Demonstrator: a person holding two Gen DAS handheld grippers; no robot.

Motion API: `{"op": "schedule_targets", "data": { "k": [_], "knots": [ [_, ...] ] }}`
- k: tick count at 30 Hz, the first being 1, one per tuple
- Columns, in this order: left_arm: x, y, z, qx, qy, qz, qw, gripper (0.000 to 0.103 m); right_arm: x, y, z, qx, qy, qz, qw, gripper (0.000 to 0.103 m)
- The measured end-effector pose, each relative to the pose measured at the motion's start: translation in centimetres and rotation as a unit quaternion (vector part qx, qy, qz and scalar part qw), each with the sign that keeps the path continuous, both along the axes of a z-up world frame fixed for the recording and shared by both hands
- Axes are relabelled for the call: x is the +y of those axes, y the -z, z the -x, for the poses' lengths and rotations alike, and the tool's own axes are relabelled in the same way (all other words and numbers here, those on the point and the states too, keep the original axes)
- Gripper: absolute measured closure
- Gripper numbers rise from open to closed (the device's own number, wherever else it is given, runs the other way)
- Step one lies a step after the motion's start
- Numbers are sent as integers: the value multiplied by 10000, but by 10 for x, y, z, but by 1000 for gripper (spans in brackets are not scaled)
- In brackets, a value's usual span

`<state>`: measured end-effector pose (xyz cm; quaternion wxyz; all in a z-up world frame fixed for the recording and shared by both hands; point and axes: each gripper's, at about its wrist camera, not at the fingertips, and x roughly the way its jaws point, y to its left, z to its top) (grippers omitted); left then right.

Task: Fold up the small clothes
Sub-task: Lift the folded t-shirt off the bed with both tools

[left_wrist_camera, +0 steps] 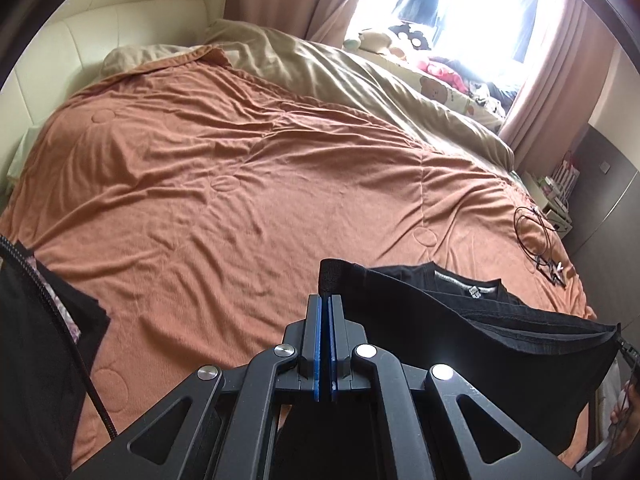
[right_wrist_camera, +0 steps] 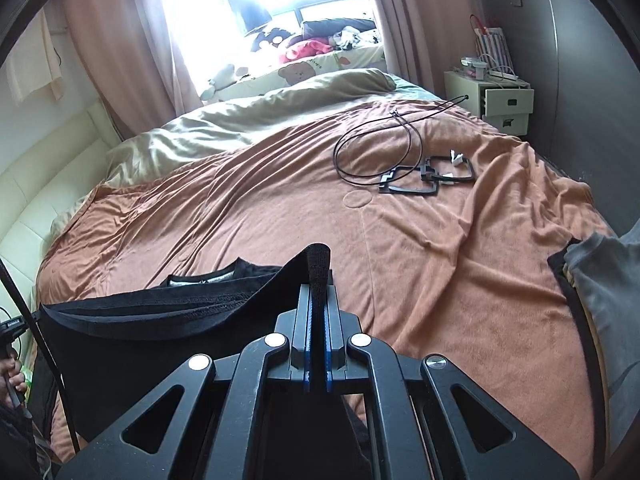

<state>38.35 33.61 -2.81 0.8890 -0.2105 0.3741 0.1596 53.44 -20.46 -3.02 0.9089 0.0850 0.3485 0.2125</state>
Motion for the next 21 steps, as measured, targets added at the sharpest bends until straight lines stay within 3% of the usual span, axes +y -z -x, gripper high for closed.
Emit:
{"op": "schedule_targets", "data": {
  "k": [9, 21],
  "knots": [
    [17, 20, -58, 241, 18, -68, 9997, 100, 32, 13, -61, 123, -24, 199, 9997, 102],
    [37, 74, -136, 697, 117, -175, 9973, 100, 76, 48, -142, 389, -14, 516, 9979, 103]
  ]
}}
